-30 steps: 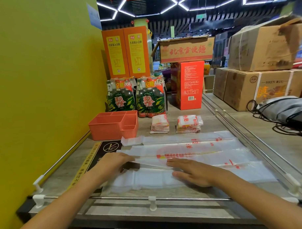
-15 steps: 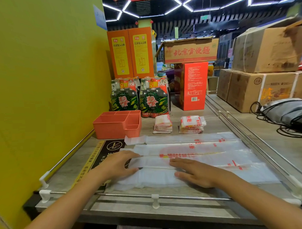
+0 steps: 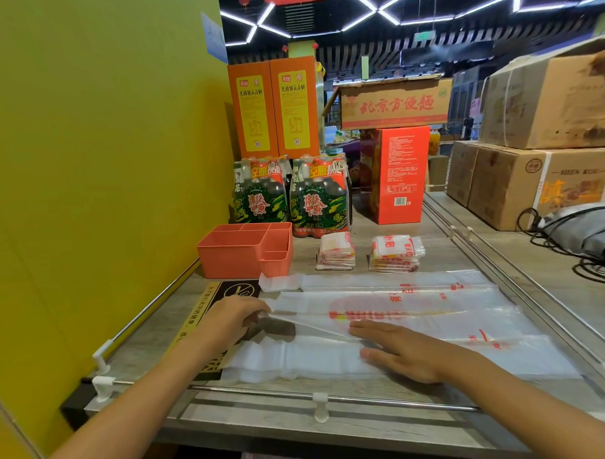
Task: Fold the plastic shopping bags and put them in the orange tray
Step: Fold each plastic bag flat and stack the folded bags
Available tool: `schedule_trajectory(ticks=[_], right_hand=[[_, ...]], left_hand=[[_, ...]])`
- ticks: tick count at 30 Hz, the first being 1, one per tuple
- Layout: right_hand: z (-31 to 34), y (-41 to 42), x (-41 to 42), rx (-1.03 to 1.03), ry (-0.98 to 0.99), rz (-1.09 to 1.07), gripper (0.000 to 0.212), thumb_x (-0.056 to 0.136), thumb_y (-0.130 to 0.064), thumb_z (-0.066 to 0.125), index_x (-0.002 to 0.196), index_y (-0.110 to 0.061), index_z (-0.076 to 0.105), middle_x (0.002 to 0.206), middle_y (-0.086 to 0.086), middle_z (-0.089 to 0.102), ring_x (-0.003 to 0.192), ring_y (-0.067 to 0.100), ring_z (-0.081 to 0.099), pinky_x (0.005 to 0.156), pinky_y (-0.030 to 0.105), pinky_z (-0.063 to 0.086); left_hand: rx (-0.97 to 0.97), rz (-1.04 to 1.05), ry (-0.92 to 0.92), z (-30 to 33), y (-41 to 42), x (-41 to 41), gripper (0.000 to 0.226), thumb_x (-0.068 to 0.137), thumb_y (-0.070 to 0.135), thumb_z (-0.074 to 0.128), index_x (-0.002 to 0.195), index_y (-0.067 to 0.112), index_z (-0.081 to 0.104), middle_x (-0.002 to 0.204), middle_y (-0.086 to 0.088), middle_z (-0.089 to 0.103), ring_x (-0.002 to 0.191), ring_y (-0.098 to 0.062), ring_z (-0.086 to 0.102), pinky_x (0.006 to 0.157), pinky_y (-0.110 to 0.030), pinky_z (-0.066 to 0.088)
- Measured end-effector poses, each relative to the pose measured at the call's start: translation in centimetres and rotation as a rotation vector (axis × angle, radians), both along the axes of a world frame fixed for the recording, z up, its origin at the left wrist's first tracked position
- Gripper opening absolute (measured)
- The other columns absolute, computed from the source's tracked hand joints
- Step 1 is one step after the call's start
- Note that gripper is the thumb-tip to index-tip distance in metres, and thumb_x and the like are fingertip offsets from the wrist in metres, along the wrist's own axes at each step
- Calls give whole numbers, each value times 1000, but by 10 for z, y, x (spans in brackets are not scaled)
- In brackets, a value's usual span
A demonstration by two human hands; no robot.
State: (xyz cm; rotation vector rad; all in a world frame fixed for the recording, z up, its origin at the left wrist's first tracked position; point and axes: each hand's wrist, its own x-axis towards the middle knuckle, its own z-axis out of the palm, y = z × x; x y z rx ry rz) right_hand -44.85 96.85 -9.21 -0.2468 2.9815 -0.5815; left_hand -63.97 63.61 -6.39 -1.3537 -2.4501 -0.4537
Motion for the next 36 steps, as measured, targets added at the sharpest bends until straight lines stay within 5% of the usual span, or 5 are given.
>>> schedule_trajectory(ticks=[10, 18, 24, 31, 36], right_hand=[[-1, 0, 0, -5, -1, 2, 61, 99, -72, 27, 155, -49, 22, 163, -28, 16, 150, -1, 15, 124, 32, 14], [-1, -1, 0, -1, -5, -9, 63, 99, -72, 28, 156, -46, 22, 163, -26, 17, 151, 1, 16, 125, 34, 15], [0, -1, -1, 35, 3, 2, 65, 98, -72, 27, 156, -45, 22, 164, -24, 17, 151, 3, 16, 125, 35, 16], [8, -6, -4, 141, 111, -16, 49, 105, -51, 36, 153, -40, 36, 161, -18, 29, 147, 7, 30, 121, 28, 26], [16, -12, -4, 235, 206, -61, 38, 108, -38, 41, 146, -37, 48, 155, -12, 43, 141, 15, 44, 117, 27, 32]], left_hand=[[6, -58, -156, -2, 6, 5, 27, 82, 42, 79, 103, 27, 69, 102, 20, 65, 94, 5, 60, 83, -15, 50], [-4, -4, 48, -1, 0, -3, 21, 89, 9, 71, 100, 25, 66, 95, 13, 68, 85, -8, 63, 72, -34, 56], [-128, 86, 118, 6, -12, -10, 53, 87, -4, 65, 132, 24, 64, 131, 7, 64, 122, -14, 59, 91, -20, 45], [-109, -42, -42, 23, 17, 26, 44, 98, 52, 55, 140, 39, 53, 141, 22, 50, 128, 3, 45, 102, -17, 38], [-323, -136, -108, 19, 62, 42, 61, 93, 61, 57, 147, 42, 39, 151, 18, 43, 138, -2, 37, 112, -31, 37]])
